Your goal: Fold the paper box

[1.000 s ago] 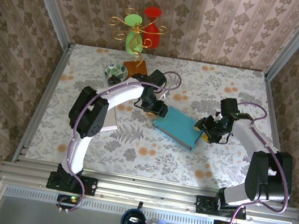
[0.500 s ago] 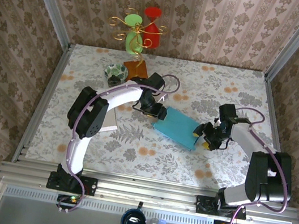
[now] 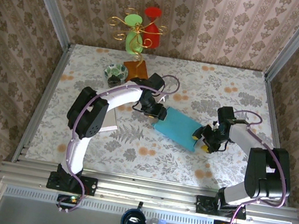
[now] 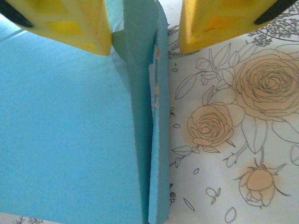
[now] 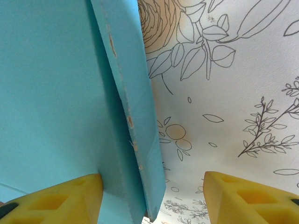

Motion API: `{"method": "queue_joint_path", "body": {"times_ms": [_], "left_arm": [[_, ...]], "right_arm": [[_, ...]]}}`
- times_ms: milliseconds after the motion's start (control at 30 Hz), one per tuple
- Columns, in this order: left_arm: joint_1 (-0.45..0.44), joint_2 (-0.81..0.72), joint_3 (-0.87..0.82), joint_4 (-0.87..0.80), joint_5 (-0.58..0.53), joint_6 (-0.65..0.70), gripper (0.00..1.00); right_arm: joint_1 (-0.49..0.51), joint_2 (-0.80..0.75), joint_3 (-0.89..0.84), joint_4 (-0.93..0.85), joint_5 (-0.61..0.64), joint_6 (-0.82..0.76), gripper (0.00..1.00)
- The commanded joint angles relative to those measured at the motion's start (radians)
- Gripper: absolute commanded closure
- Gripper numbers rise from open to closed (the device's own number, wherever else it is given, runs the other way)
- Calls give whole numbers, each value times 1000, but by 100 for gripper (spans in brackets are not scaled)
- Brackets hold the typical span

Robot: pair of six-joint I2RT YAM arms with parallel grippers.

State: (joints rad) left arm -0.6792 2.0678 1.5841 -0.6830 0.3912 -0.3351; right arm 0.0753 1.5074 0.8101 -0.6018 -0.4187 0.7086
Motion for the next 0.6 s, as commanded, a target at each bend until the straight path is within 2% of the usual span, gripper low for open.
{"method": "queue_joint_path", "body": {"times_ms": [0,567], "left_arm": [[-10,-2,-16,-38,52,-51,60],[-18,-65,-96,75,181,-219,67]], "right_arm": [[4,21,-5,21,4,-13,40],[3,57,-11,60,-22,26,41]]}}
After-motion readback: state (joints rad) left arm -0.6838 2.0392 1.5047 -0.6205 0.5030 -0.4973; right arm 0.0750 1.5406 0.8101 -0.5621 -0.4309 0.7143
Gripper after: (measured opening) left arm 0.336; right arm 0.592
